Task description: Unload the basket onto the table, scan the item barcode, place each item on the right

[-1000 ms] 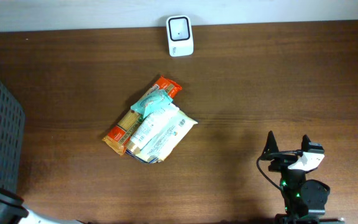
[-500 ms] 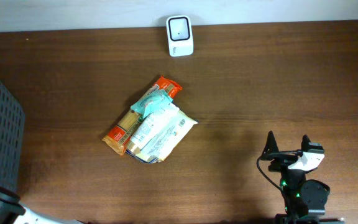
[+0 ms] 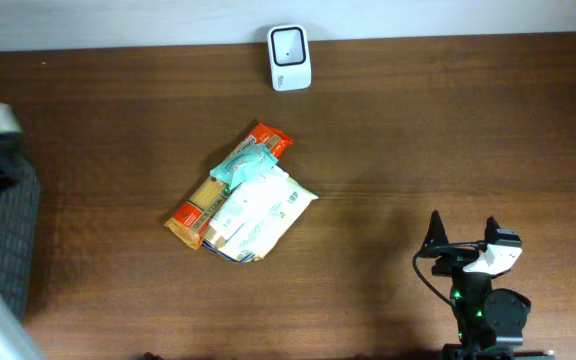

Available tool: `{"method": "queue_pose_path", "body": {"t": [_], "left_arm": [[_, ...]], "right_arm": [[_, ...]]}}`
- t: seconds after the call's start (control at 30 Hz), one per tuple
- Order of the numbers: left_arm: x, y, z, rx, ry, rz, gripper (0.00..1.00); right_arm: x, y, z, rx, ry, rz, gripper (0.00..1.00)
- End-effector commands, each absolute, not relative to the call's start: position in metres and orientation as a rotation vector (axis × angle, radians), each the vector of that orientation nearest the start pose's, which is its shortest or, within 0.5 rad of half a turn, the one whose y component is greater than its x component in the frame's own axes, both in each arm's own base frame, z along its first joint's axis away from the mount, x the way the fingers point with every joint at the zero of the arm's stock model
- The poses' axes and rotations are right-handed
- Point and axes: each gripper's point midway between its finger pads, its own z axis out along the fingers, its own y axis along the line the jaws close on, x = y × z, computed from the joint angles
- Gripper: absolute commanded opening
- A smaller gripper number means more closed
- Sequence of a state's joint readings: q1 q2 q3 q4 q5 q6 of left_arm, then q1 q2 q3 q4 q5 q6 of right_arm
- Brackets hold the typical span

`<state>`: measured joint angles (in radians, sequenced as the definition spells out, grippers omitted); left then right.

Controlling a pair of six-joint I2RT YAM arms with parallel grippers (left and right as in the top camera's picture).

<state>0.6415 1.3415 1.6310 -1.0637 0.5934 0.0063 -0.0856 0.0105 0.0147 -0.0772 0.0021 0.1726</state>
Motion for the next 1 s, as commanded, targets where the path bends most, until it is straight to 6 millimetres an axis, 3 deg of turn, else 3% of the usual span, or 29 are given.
{"method": "queue_pose_path", "body": {"t": [0.0, 0.03, 0.1, 0.23, 0.27, 0.33, 0.37, 0.47, 0.5, 0.57, 0.63, 0.67, 0.73, 0.77, 0.8, 0.87, 0.97], "left_arm": [[0.339, 0.064, 0.272, -0.229, 2.452, -0.312, 0.0], [0.342, 0.048, 0.251, -0.183, 2.516, -0.323, 0.0], [0.34, 0.004, 0.186, -0.046, 2.705, -0.346, 0.0], [0.329, -0.042, 0.109, 0.113, 2.936, -0.397, 0.02], [0.328, -0.048, 0.1, 0.136, 2.963, -0.404, 0.09], [0.328, -0.06, 0.087, 0.186, 2.996, -0.413, 0.64], [0.328, -0.062, 0.087, 0.195, 2.995, -0.414, 0.99], [0.332, -0.067, 0.11, 0.185, 2.98, -0.481, 0.99], [0.337, -0.063, 0.13, 0.173, 2.967, -0.476, 0.99], [0.354, -0.047, 0.177, 0.14, 2.901, -0.401, 0.99], [0.382, -0.011, 0.241, 0.066, 2.747, -0.225, 0.99], [0.391, 0.005, 0.264, 0.029, 2.679, -0.175, 0.99], [0.404, 0.061, 0.318, -0.127, 2.51, -0.008, 0.99], [0.405, 0.1, 0.344, -0.265, 2.412, 0.061, 0.99], [0.404, 0.119, 0.353, -0.335, 2.367, 0.078, 0.99], [0.392, 0.178, 0.365, -0.55, 2.265, 0.138, 0.99], [0.347, 0.266, 0.362, -0.923, 2.156, 0.274, 0.99]], "right_arm": [[0.245, -0.024, 0.156, 0.219, 1.633, 0.047, 0.99], [0.245, -0.024, 0.156, 0.219, 1.633, 0.047, 0.99], [0.245, -0.024, 0.156, 0.219, 1.633, 0.047, 0.99], [0.245, -0.024, 0.156, 0.219, 1.633, 0.046, 0.99], [0.245, -0.024, 0.156, 0.219, 1.633, 0.047, 0.99], [0.245, -0.024, 0.156, 0.219, 1.633, 0.047, 0.98], [0.245, -0.024, 0.156, 0.219, 1.633, 0.047, 0.99], [0.245, -0.024, 0.156, 0.219, 1.633, 0.047, 0.99], [0.245, -0.024, 0.156, 0.218, 1.633, 0.046, 0.99], [0.245, -0.024, 0.156, 0.219, 1.633, 0.047, 0.99], [0.245, -0.024, 0.156, 0.219, 1.633, 0.046, 0.99], [0.245, -0.024, 0.156, 0.219, 1.633, 0.047, 0.99], [0.245, -0.024, 0.156, 0.219, 1.633, 0.047, 0.99], [0.245, -0.024, 0.156, 0.219, 1.633, 0.047, 0.99], [0.245, -0.024, 0.156, 0.219, 1.633, 0.047, 0.99], [0.245, -0.024, 0.156, 0.219, 1.633, 0.047, 0.99], [0.245, -0.024, 0.156, 0.219, 1.633, 0.047, 0.99]]}}
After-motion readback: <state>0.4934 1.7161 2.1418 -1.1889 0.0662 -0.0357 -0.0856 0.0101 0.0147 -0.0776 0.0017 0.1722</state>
